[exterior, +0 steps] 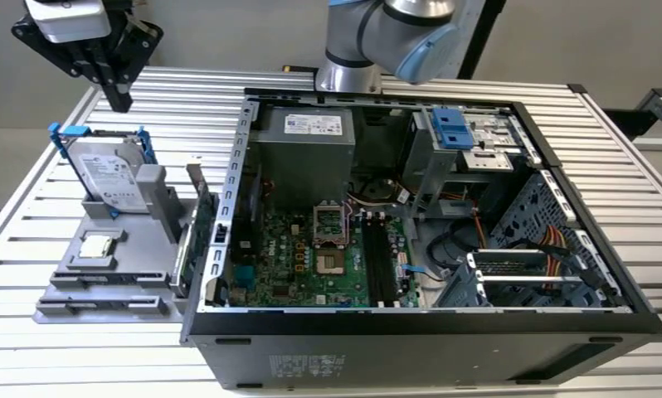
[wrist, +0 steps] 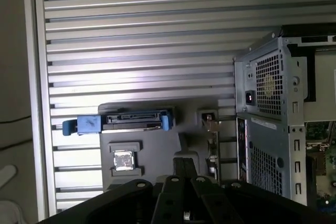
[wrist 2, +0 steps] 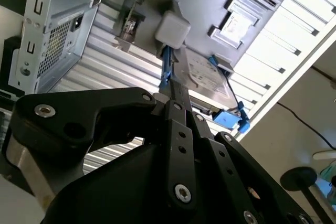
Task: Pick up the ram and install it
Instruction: 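Reach for the ram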
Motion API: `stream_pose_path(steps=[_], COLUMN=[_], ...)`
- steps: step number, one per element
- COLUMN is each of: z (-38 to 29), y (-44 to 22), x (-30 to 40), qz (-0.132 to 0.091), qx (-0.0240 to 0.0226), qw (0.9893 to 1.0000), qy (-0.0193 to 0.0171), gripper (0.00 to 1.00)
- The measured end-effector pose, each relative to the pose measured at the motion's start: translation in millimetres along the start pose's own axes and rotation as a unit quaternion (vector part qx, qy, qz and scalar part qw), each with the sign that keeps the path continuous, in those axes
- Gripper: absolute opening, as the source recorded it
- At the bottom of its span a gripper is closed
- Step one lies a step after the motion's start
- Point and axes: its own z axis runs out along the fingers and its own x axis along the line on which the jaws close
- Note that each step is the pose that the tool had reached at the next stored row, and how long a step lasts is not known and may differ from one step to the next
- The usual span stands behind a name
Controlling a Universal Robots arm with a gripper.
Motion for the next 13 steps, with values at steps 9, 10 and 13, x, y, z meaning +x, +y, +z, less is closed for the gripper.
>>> stream_pose_path(steps=[9, 10, 13], z=[0.0, 0.0, 0.1], y=[-1.3, -1.3, -1.5], x=[18.2, 18.2, 20.3], qz=[0.000, 0.000, 0.000], qx=[0.0000, 0.0000, 0.0000], qw=[1.0000, 1.0000, 1.0000], qy=[0.0001, 0.0000, 0.0000], gripper=[0.00, 0.00, 0.00])
